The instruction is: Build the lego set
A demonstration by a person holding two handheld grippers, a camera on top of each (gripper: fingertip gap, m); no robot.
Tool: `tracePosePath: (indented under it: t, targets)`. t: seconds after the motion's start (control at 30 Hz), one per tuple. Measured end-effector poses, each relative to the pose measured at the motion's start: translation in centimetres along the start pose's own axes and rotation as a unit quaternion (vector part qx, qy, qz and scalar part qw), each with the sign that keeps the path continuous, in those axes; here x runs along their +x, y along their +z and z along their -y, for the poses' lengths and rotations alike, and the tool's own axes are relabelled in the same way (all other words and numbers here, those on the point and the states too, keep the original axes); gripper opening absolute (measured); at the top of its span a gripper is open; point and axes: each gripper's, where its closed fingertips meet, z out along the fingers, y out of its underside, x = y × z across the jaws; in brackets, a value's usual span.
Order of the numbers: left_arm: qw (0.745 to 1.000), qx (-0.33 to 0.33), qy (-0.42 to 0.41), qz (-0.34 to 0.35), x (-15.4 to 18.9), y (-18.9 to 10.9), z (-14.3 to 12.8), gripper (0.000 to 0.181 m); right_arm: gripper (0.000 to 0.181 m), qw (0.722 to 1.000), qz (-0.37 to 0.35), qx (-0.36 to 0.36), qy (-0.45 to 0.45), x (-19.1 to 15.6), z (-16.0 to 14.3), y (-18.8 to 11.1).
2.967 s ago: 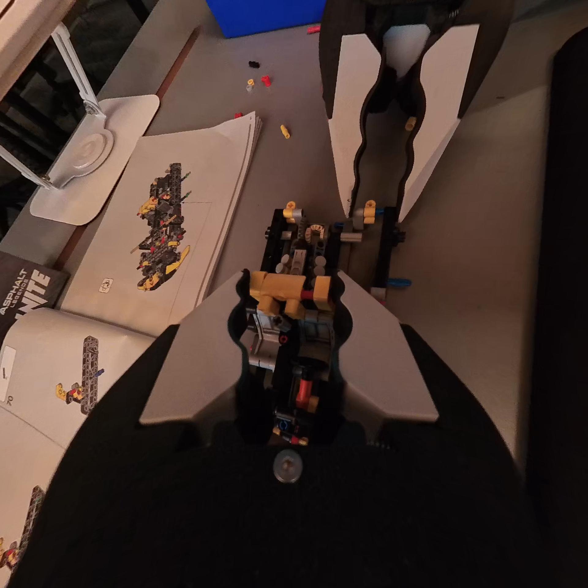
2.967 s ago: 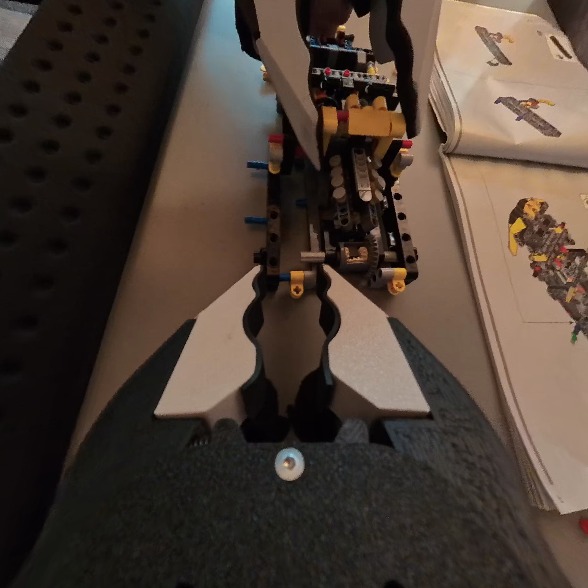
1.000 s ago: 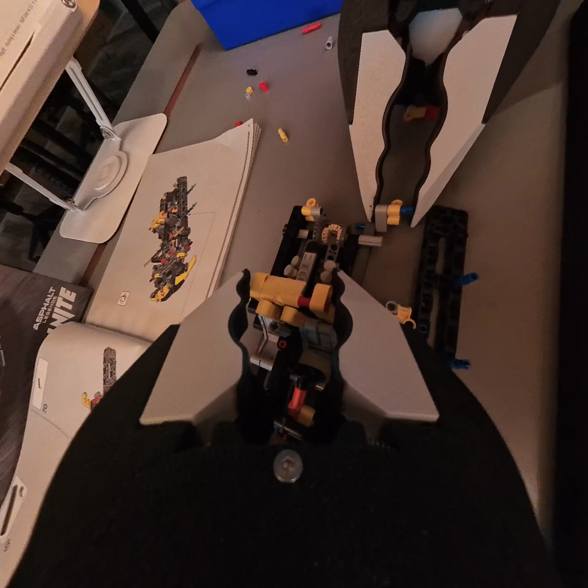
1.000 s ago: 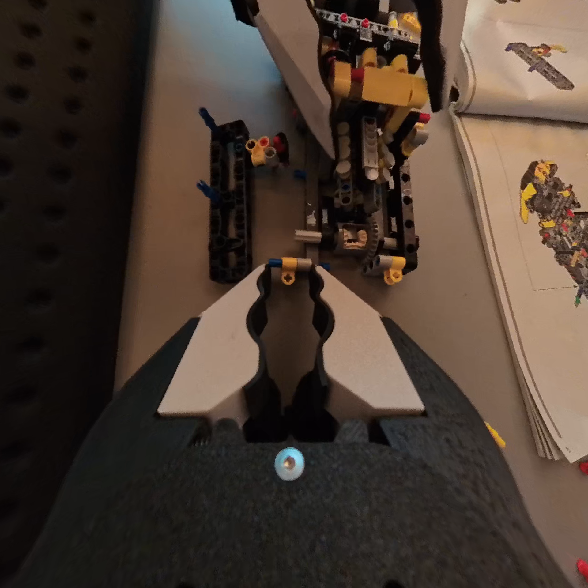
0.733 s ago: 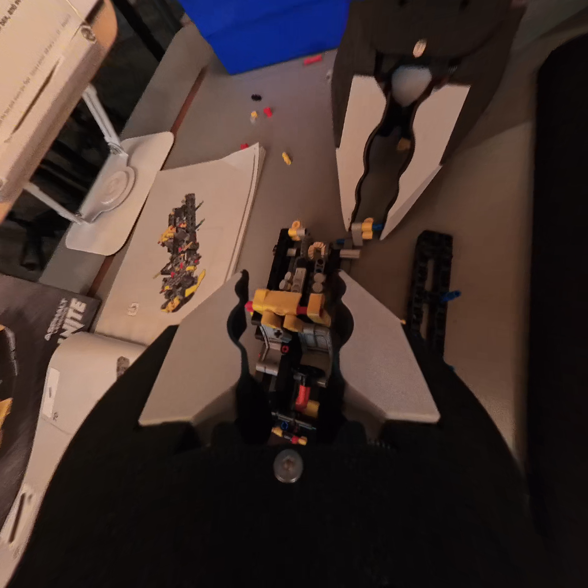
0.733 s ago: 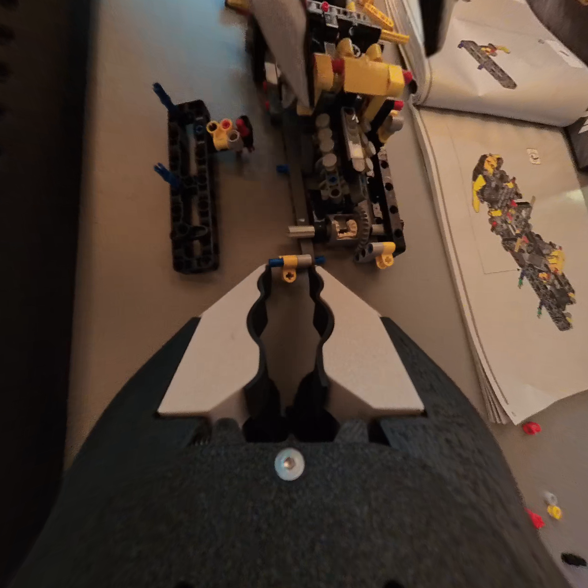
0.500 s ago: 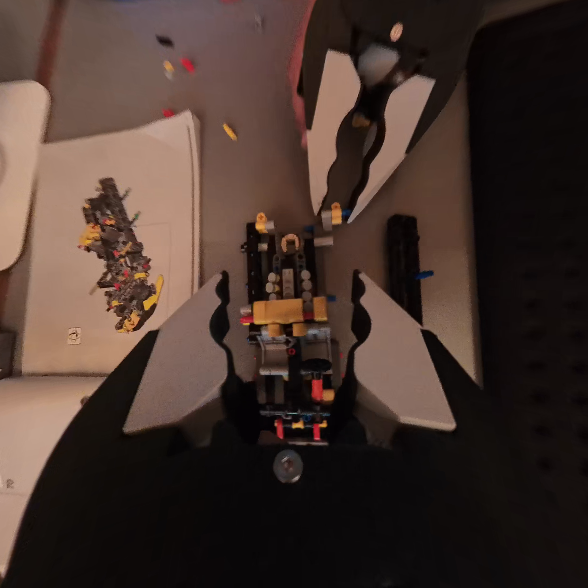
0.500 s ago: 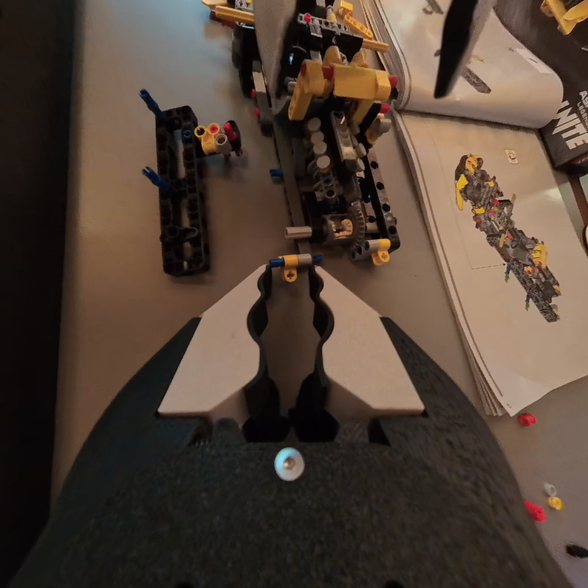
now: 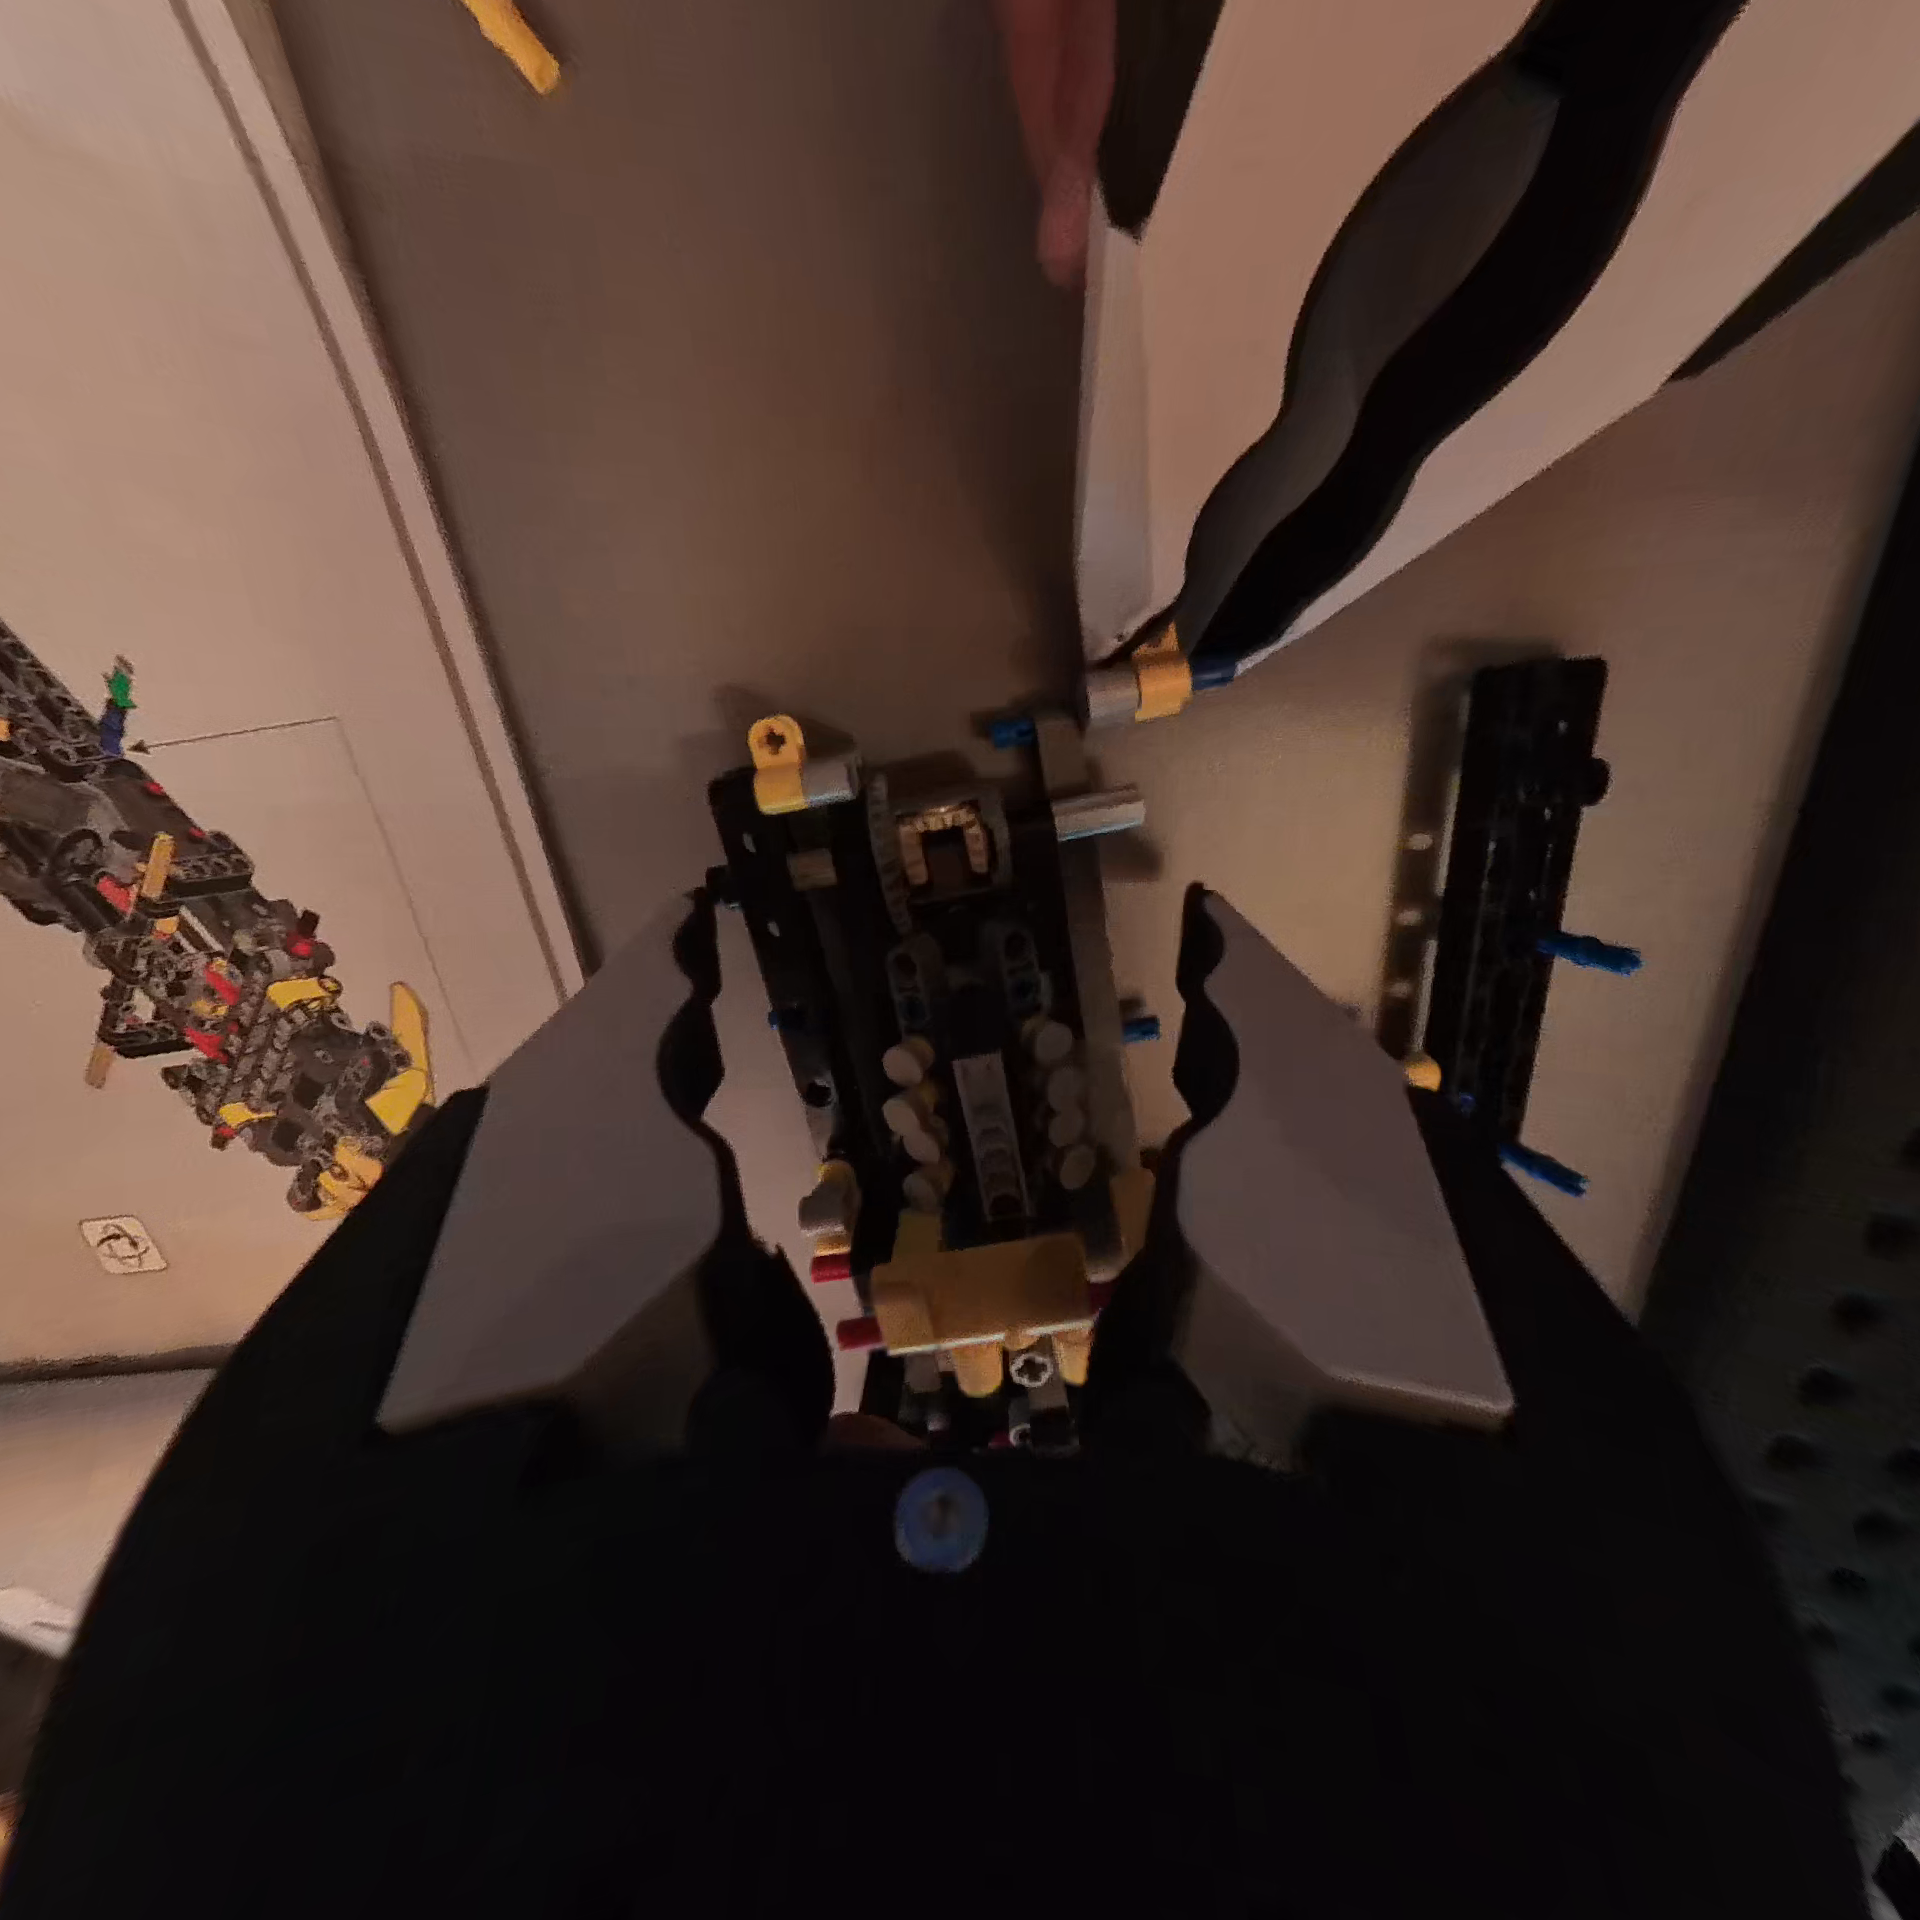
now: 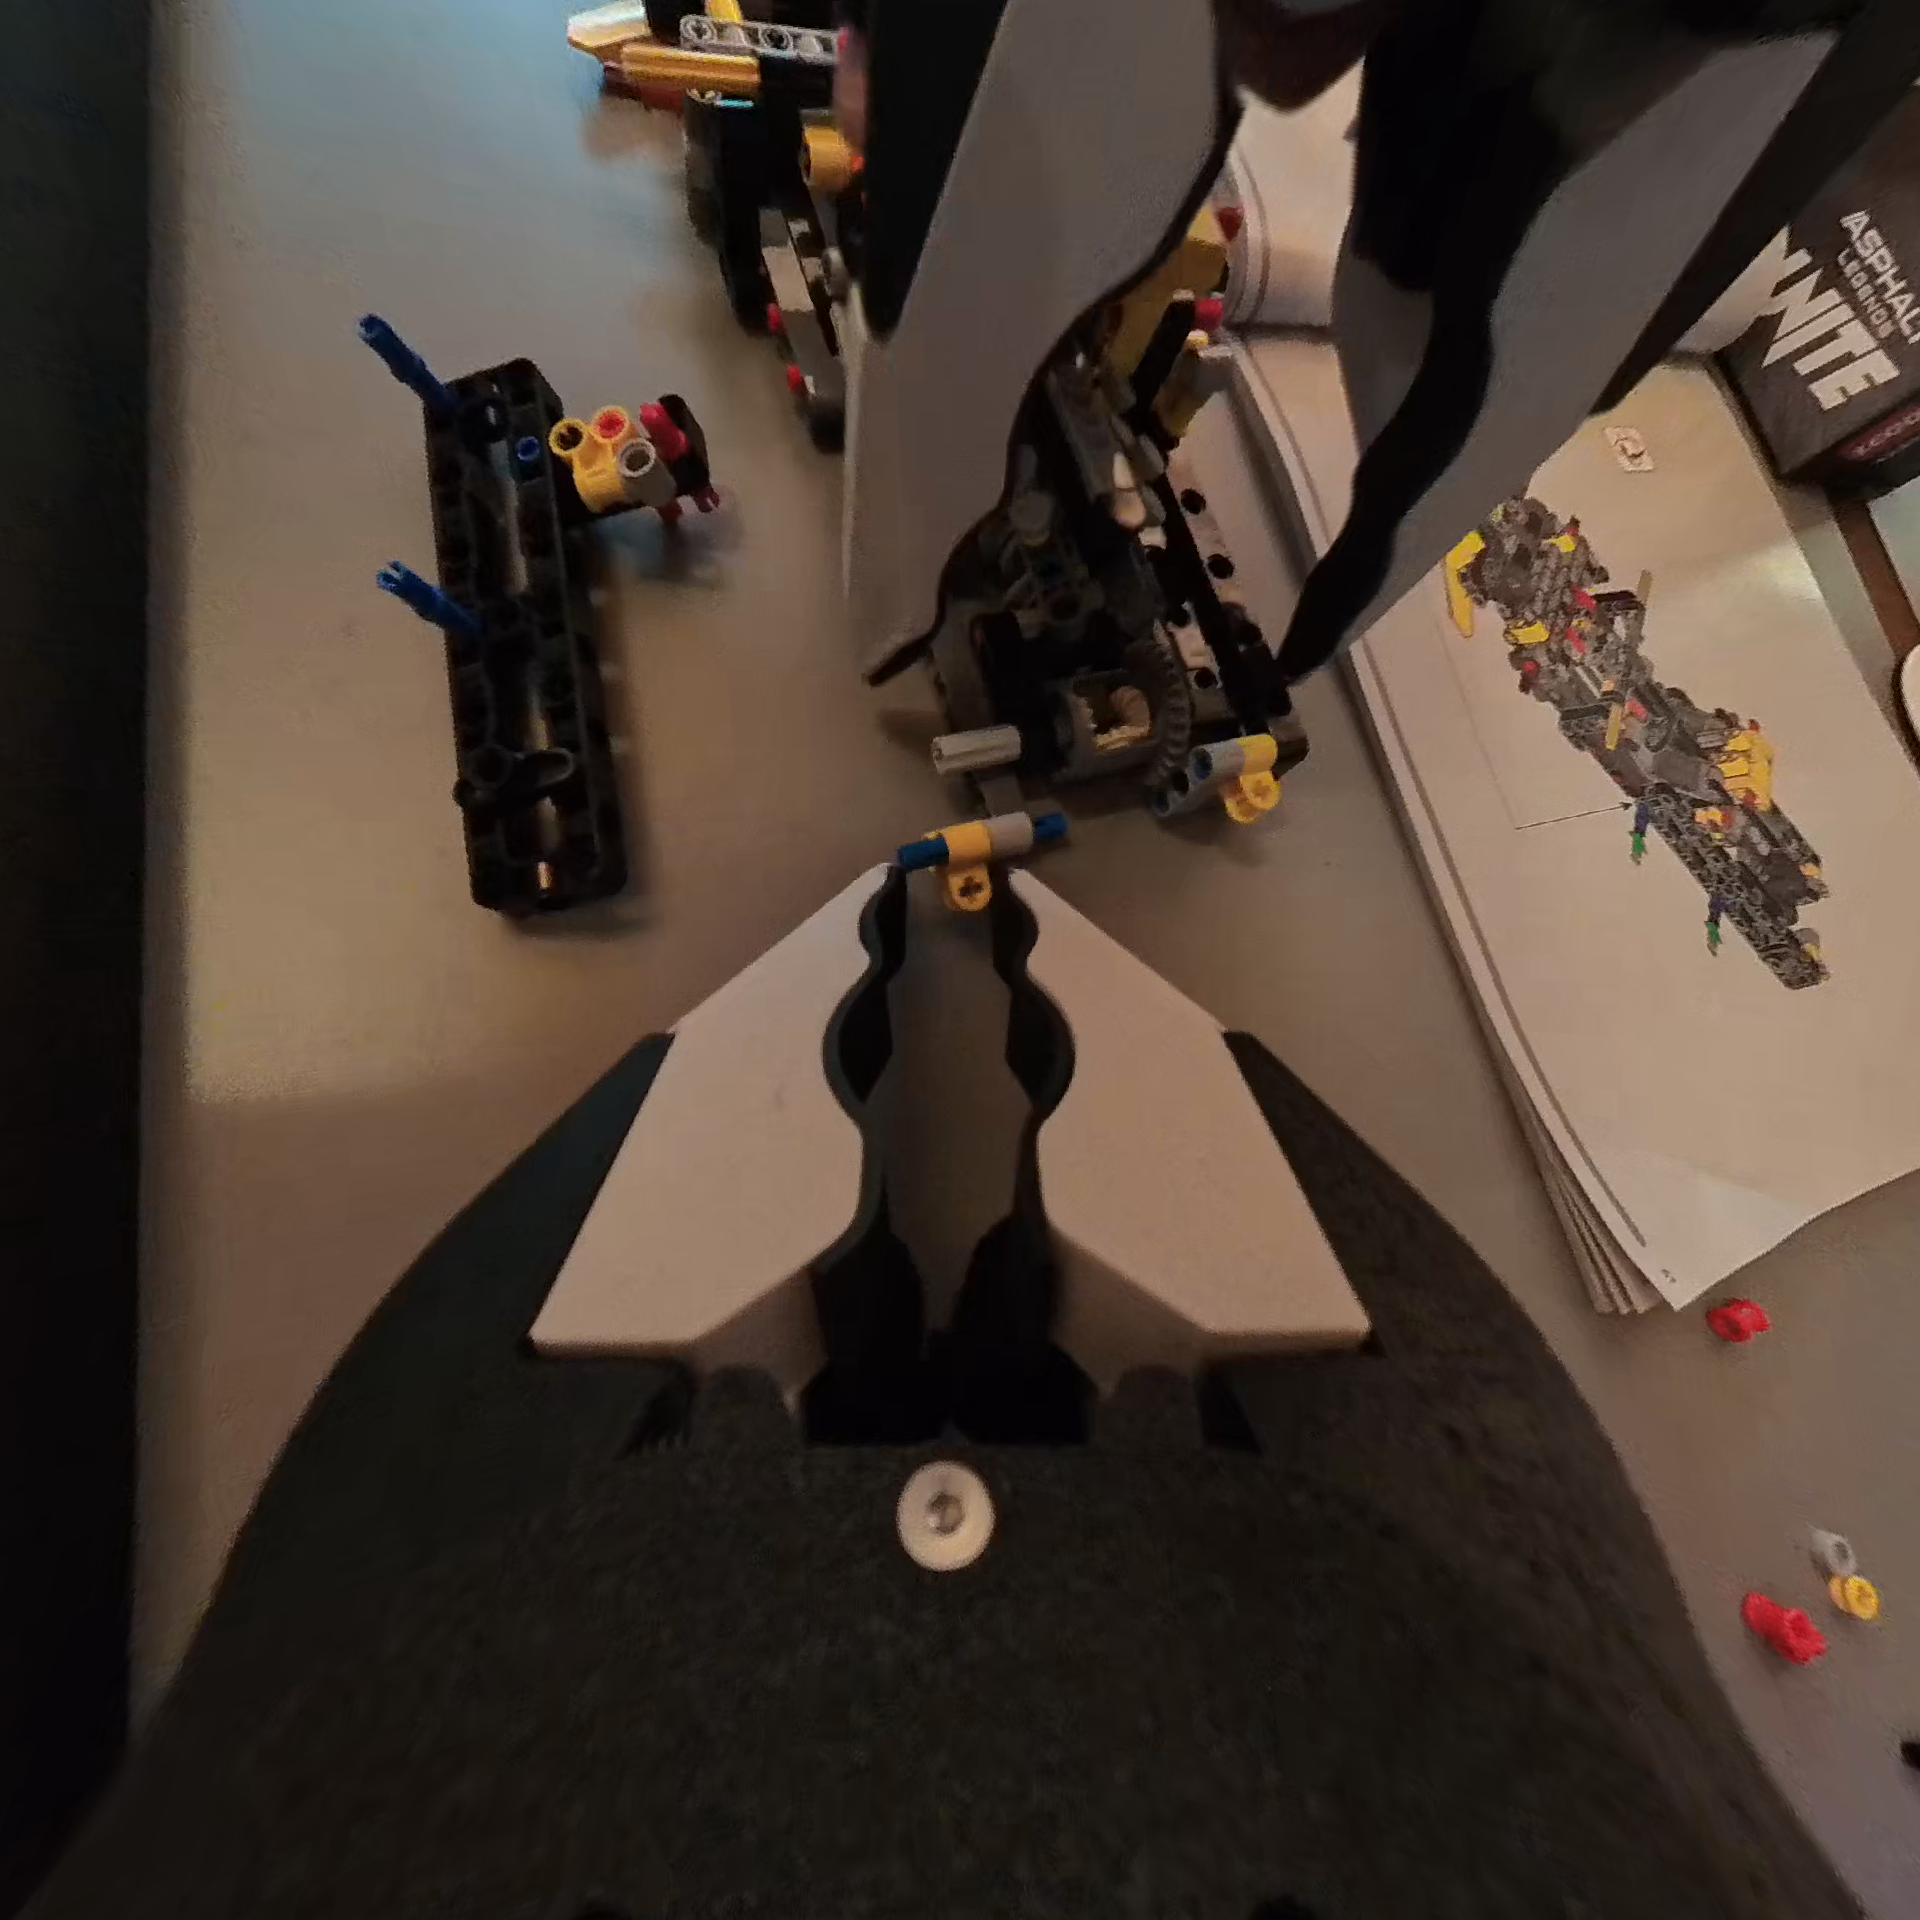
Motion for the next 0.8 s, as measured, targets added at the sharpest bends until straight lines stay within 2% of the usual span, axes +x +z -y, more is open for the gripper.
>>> tracePosePath:
  t: [0.3,0.43,0.67,0.8]
  targets:
    - [0.999,-0.015,-0.009,0.036,-0.7,0.6,0.2,0.078,0.021,0.999,0.019,0.005,0.045,-0.1,0.6,0.2]
    - [0.998,-0.006,-0.012,0.059,-0.8,0.6,0.2,0.077,0.024,1.0,0.01,0.002,0.023,-0.2,0.4,0.2]
    - [0.998,0.006,-0.026,0.061,-0.9,0.6,0.2,0.075,0.023,1.0,0.003,0.013,0.01,0.0,0.9,0.6]
    - [0.998,0.015,-0.03,0.06,-0.9,0.6,0.3,0.075,0.021,0.998,-0.027,-0.01,-0.048,0.0,1.1,0.8]
